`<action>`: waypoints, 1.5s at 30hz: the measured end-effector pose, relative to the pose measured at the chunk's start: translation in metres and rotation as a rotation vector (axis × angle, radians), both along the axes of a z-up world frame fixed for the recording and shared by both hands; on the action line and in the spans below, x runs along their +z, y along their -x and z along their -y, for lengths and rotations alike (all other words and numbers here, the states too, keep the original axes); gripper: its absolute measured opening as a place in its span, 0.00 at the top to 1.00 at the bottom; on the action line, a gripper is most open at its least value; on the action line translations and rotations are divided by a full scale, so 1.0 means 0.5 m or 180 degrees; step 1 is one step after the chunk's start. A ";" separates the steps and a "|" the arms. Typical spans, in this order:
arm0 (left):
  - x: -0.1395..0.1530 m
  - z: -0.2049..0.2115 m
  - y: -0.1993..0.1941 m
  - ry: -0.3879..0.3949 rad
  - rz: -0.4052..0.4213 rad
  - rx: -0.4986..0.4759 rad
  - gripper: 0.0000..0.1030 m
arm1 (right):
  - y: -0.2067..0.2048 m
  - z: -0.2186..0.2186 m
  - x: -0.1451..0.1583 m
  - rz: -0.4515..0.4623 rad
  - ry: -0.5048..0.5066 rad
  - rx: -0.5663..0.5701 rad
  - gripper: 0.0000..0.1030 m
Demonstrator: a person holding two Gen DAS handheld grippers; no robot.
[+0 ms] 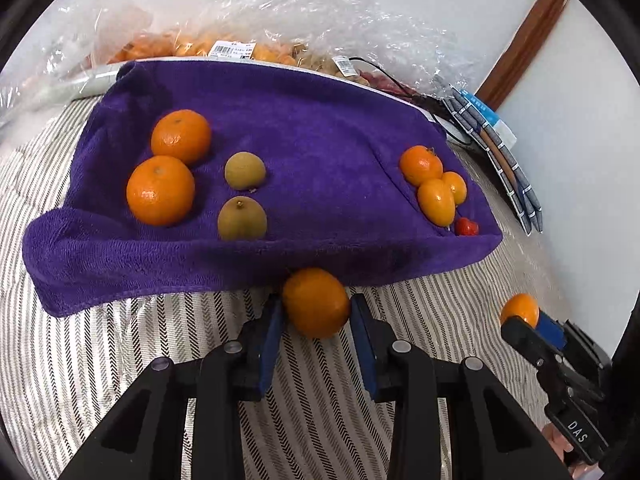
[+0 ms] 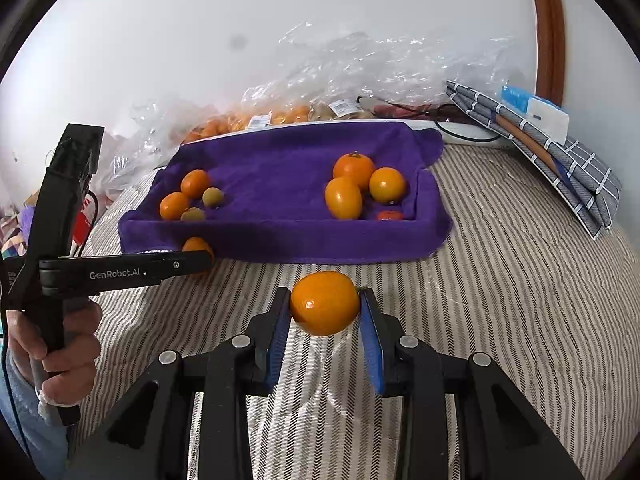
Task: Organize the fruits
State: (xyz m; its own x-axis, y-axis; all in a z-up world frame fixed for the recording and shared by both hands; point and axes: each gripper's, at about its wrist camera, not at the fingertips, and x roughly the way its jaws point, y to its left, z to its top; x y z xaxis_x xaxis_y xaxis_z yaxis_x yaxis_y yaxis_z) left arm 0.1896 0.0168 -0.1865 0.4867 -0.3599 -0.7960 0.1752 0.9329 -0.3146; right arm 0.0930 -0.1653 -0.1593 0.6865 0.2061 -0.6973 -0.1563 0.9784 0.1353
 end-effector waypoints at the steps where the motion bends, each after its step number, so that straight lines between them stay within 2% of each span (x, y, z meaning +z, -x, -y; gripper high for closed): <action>1: 0.001 0.000 0.003 -0.0013 0.0010 0.0009 0.69 | -0.001 0.000 -0.001 0.0000 0.0002 -0.0002 0.67; 4: 0.014 -0.010 0.014 0.0002 0.0042 0.0033 0.69 | -0.008 -0.002 0.000 -0.0016 -0.0016 0.0007 0.67; 11: 0.089 -0.051 0.030 0.0069 0.0279 0.0099 0.69 | -0.022 -0.014 0.026 0.0081 -0.0016 0.0046 0.67; 17: 0.139 -0.086 -0.014 -0.0073 0.0490 0.0263 0.69 | -0.070 -0.022 0.062 0.0192 0.0018 0.0040 0.67; 20: 0.147 -0.089 -0.048 -0.0152 0.0552 0.0321 0.69 | -0.103 -0.029 0.075 0.0250 0.0024 0.0061 0.67; 24: 0.142 -0.074 -0.101 -0.0228 0.0609 0.0371 0.69 | -0.147 -0.047 0.075 0.0258 0.0015 0.0128 0.67; 32: 0.087 -0.040 -0.187 -0.0196 0.0437 0.0347 0.69 | -0.217 -0.078 0.025 0.0087 -0.0028 0.0343 0.67; 37: 0.056 -0.029 -0.198 -0.0256 0.0338 0.0300 0.69 | -0.235 -0.080 -0.012 -0.0072 -0.0038 0.0389 0.67; 45: 0.038 -0.024 -0.208 -0.0298 0.0237 0.0263 0.69 | -0.247 -0.083 -0.033 -0.0166 -0.0004 0.0381 0.67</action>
